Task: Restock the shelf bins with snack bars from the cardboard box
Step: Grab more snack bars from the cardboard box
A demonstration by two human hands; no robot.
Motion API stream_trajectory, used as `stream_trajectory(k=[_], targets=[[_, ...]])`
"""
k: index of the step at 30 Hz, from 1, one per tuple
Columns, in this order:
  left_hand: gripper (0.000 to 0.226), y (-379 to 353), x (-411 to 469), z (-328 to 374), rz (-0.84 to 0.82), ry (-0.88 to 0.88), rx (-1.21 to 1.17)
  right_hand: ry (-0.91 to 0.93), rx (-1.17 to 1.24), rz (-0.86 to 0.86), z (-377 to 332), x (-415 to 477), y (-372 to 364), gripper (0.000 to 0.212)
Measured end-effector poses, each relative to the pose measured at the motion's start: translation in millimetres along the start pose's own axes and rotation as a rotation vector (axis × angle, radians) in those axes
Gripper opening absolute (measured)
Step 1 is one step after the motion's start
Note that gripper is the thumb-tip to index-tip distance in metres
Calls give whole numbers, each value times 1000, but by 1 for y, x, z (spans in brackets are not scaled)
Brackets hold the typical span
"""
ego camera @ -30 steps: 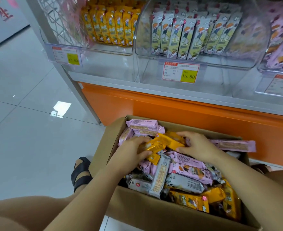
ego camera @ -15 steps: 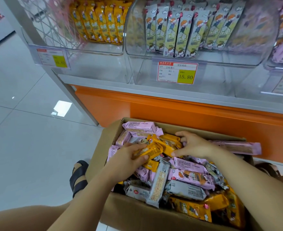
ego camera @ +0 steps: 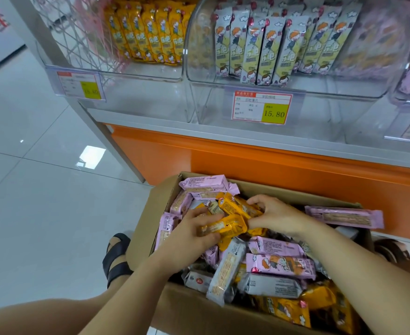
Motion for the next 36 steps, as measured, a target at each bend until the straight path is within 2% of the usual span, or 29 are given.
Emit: stream_trajectory(k=[5, 10, 16, 19, 22, 25, 30, 33, 36], targets=[[39, 1, 2, -2, -72, 42, -51, 8, -41, 35, 0, -6, 3, 62], [53, 0, 5, 2, -63, 91, -83, -7, -193, 248, -4, -32, 17, 64], [41, -6, 12, 6, -68, 29, -58, -23, -395, 458, -10, -79, 28, 76], [45, -9, 13, 3, -54, 45, -113, 17, -372, 552, -14, -96, 31, 76], [40, -7, 14, 4, 34, 27, -215, 74, -299, 614, -18, -104, 29, 74], [37, -7, 21, -1, 86, 29, -249, 129, -266, 631, -22, -105, 18, 71], [21, -14, 21, 5, 84, 6, -413, 177, -265, 519, -16, -90, -6, 69], [29, -15, 26, 1, 134, 25, -395, 182, -197, 460, -10, -81, -9, 78], [37, -17, 28, 7, 108, -10, -343, 176, -175, 405, -6, -73, -6, 88]])
Point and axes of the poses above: each hand's wrist, its own x-axis towards the middle knuckle, its own y-axis out of the back of the hand, z = x × y, the point moved 6 cm from there along x, towards the middle knuckle, and after that the axes turned 1 degree about -z, right-handed, at the moved point
